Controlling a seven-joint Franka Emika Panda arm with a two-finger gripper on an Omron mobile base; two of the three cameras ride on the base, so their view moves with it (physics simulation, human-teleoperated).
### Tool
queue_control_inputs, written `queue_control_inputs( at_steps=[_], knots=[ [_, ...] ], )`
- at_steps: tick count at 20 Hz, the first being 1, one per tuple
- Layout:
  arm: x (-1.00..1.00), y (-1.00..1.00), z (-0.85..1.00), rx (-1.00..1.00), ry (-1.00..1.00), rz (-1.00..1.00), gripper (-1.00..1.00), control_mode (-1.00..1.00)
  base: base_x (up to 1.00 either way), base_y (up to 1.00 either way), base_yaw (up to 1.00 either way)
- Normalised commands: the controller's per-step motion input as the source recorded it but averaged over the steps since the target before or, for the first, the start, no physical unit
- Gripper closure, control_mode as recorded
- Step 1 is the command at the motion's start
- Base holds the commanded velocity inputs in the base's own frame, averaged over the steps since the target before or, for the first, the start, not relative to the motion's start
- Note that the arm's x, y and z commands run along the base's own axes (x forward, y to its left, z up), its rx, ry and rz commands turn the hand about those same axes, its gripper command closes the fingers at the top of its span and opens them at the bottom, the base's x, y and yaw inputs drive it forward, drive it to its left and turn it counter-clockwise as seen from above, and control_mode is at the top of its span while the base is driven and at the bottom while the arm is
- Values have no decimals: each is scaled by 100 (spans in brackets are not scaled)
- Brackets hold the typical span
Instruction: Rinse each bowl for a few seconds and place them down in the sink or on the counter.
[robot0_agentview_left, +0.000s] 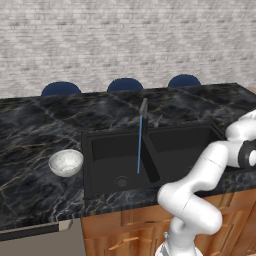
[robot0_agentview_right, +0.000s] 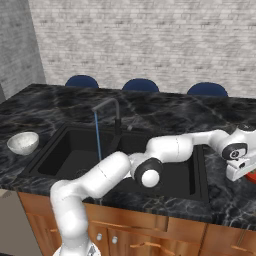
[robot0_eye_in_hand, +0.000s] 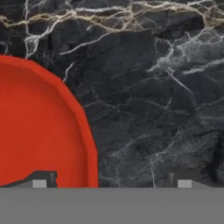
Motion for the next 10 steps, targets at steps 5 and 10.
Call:
queue_control_inputs(
  at_steps=[5,10],
  knots=[
    [26,-27,-8,10,0,3,-100,-100,0,0,0],
    [30,-22,-4,12,4,3,-100,-100,0,0,0]
  ],
)
